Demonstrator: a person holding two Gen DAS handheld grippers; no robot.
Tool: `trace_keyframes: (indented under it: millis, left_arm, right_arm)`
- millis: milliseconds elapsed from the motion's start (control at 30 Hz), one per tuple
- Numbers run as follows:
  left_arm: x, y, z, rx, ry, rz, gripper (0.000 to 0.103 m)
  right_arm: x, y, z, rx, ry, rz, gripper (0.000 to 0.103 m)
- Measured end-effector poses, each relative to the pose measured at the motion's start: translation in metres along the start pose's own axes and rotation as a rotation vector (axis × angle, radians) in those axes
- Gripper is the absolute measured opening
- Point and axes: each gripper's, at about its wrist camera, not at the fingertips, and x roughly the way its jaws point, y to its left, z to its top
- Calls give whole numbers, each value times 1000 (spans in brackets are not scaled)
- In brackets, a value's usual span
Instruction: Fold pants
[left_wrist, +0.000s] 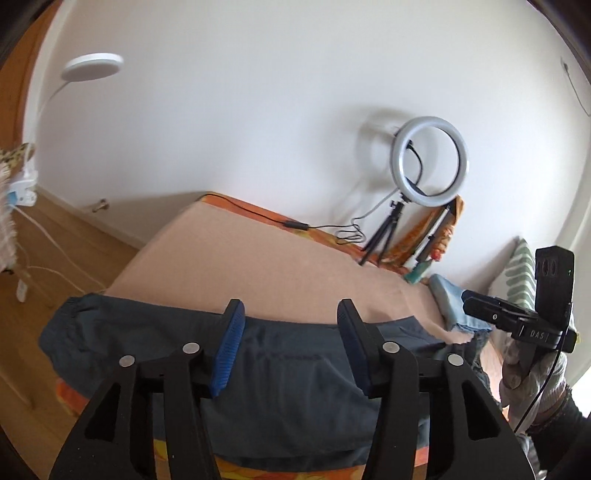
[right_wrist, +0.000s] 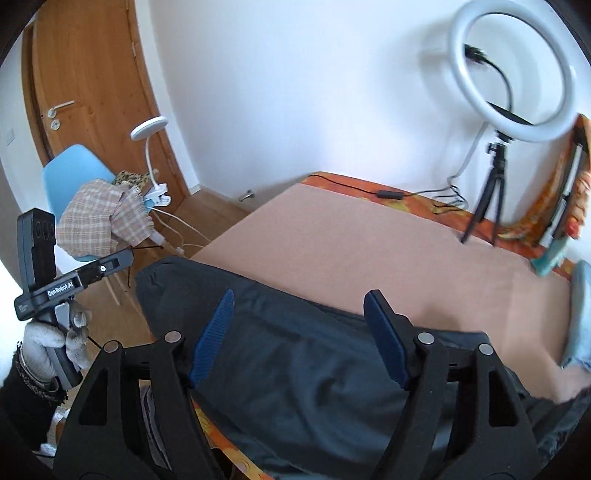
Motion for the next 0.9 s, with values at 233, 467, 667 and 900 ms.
trace_keyframes:
  millis: [233, 467, 667, 900]
  left_arm:
    - [49, -95, -2, 119, 112, -182, 57]
    - [98, -191, -25, 262, 247, -316, 64]
    - [148, -273, -60, 378, 370, -399, 65]
    - [201, -351, -95, 494, 474, -461, 65]
  right_arm:
    - [-83, -84, -78, 183, -6, -187, 79]
    - [-158, -168, -162, 412, -13, -330, 79]
    - [-195, -218, -214, 550, -7, -480, 79]
    - [-199, -275, -260, 675, 29, -491, 79]
